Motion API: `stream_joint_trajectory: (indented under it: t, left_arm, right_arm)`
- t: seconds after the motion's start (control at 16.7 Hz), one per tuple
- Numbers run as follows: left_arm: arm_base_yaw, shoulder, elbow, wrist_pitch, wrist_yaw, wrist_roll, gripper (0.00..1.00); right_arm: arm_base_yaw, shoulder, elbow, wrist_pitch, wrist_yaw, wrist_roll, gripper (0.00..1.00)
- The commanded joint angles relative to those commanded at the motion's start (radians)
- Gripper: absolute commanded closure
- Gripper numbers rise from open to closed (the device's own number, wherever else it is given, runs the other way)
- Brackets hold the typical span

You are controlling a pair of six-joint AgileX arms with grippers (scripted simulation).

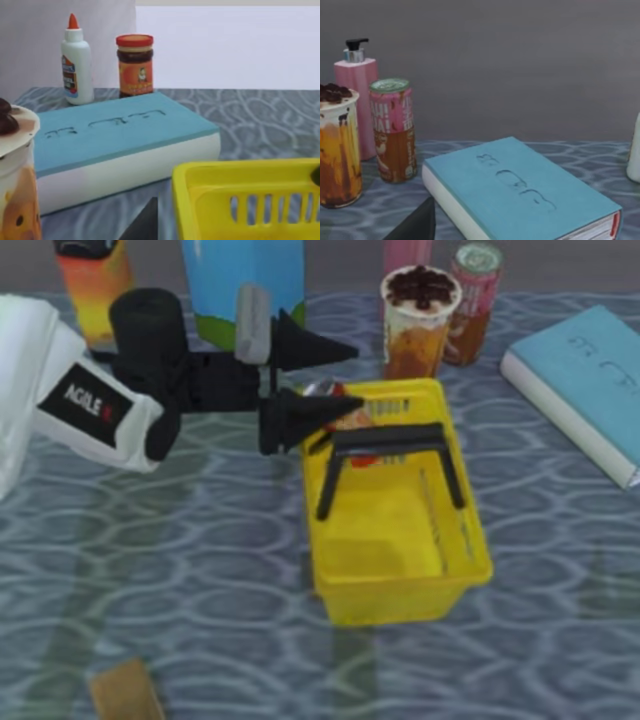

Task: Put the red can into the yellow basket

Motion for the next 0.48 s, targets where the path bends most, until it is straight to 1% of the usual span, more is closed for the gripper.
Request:
stream_joint_trajectory:
  t: [0.06,0.48]
  left_arm:
    - [0.0,0.0,0.0,0.0,0.0,0.0,0.0]
    - [0.0,0.0,0.0,0.0,0.0,0.0,0.0]
  right_arm:
    - [0.0,0.0,0.0,0.0,0.0,0.0,0.0]
    - [0.0,0.0,0.0,0.0,0.0,0.0,0.0]
